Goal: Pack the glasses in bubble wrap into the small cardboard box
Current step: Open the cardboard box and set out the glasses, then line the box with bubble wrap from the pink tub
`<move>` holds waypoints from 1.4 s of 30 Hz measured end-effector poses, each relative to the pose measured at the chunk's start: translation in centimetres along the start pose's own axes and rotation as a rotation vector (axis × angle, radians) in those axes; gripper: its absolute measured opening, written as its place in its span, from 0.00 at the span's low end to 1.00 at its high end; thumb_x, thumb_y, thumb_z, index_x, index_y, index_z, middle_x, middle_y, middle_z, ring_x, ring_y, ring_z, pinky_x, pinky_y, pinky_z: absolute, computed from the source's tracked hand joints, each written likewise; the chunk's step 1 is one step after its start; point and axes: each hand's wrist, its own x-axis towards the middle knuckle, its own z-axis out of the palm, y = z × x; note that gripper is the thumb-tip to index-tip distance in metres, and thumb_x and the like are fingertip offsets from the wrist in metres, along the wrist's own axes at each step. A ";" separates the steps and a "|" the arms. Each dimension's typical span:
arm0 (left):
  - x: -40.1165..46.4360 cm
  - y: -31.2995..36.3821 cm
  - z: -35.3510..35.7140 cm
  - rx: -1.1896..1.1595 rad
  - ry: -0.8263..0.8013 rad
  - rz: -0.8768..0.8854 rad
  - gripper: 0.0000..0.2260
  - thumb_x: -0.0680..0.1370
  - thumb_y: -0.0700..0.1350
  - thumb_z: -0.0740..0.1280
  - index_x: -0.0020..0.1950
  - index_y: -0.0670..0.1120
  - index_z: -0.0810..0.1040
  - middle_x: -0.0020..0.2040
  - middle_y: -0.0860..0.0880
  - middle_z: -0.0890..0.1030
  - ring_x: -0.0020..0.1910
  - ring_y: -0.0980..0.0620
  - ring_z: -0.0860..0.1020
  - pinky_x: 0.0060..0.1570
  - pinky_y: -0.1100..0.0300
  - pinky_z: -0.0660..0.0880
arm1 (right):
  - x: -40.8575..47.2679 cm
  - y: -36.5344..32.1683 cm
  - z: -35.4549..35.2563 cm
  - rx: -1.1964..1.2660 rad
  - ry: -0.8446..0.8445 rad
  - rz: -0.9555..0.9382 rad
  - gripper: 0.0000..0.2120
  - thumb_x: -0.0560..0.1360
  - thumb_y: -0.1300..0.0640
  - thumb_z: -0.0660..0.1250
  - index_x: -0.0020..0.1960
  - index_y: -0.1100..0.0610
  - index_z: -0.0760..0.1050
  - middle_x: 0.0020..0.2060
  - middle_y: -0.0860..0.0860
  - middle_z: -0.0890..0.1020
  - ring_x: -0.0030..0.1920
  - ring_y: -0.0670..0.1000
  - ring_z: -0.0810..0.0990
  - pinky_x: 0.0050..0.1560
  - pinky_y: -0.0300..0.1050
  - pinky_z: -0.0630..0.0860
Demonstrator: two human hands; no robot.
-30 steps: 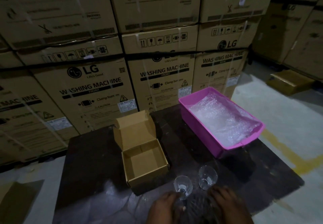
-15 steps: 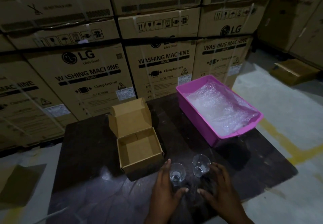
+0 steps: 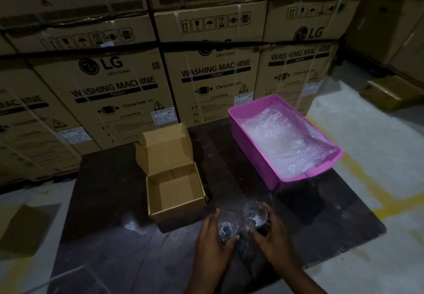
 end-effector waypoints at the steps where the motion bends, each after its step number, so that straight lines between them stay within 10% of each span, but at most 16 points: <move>1: 0.0 0.1 0.1 -0.001 0.008 -0.002 0.34 0.70 0.53 0.75 0.73 0.50 0.67 0.68 0.56 0.68 0.64 0.64 0.67 0.60 0.80 0.58 | 0.2 0.1 -0.2 0.005 0.011 0.017 0.37 0.63 0.54 0.80 0.69 0.49 0.69 0.60 0.47 0.77 0.59 0.47 0.78 0.58 0.35 0.72; 8: 0.1 0.1 1.8 -0.024 0.021 -0.027 0.34 0.64 0.53 0.78 0.69 0.48 0.73 0.65 0.55 0.73 0.64 0.61 0.71 0.61 0.77 0.62 | 0.0 1.7 -2.4 0.071 0.049 0.106 0.34 0.60 0.62 0.81 0.64 0.52 0.74 0.53 0.49 0.83 0.48 0.37 0.82 0.51 0.32 0.77; 11: 0.1 0.1 2.2 -0.025 0.038 -0.038 0.34 0.63 0.54 0.78 0.67 0.50 0.73 0.64 0.56 0.73 0.63 0.60 0.72 0.60 0.77 0.64 | -0.1 1.7 -2.5 0.075 0.047 0.108 0.36 0.59 0.58 0.81 0.63 0.46 0.72 0.55 0.47 0.83 0.49 0.39 0.82 0.54 0.41 0.78; 18: -0.2 1.5 0.5 -0.062 0.140 0.002 0.46 0.54 0.65 0.78 0.70 0.56 0.68 0.66 0.63 0.68 0.63 0.64 0.70 0.58 0.78 0.64 | -0.7 1.2 -5.5 0.023 0.100 -0.018 0.43 0.57 0.51 0.76 0.70 0.41 0.65 0.60 0.48 0.77 0.58 0.42 0.77 0.57 0.27 0.71; 24: 4.2 5.7 -3.2 0.054 0.340 0.385 0.17 0.72 0.56 0.70 0.59 0.53 0.79 0.55 0.57 0.79 0.54 0.60 0.78 0.55 0.67 0.73 | 3.8 -5.3 -11.9 -0.103 0.262 -0.241 0.16 0.67 0.61 0.72 0.54 0.52 0.77 0.49 0.52 0.81 0.49 0.42 0.79 0.53 0.27 0.71; 28: 11.7 11.9 -3.0 0.149 0.161 0.555 0.09 0.76 0.50 0.67 0.55 0.52 0.79 0.51 0.55 0.80 0.51 0.57 0.77 0.54 0.67 0.71 | 12.9 -9.1 -13.4 -0.206 0.228 -0.289 0.12 0.72 0.63 0.72 0.55 0.57 0.78 0.47 0.50 0.81 0.44 0.46 0.80 0.46 0.31 0.73; 32: 20.5 17.7 -0.8 0.312 -0.093 0.431 0.16 0.77 0.54 0.67 0.64 0.52 0.76 0.60 0.54 0.78 0.57 0.55 0.76 0.57 0.56 0.74 | 23.1 -9.1 -13.4 -0.425 0.087 -0.284 0.16 0.75 0.56 0.68 0.61 0.58 0.76 0.56 0.53 0.81 0.55 0.53 0.79 0.57 0.46 0.75; 42: 32.7 18.6 7.0 0.613 -0.377 0.215 0.20 0.77 0.49 0.66 0.68 0.46 0.70 0.65 0.44 0.74 0.62 0.44 0.74 0.60 0.52 0.72 | 32.6 -4.7 -11.2 -0.765 -0.124 -0.195 0.23 0.76 0.51 0.64 0.70 0.55 0.67 0.65 0.54 0.74 0.64 0.54 0.74 0.65 0.45 0.69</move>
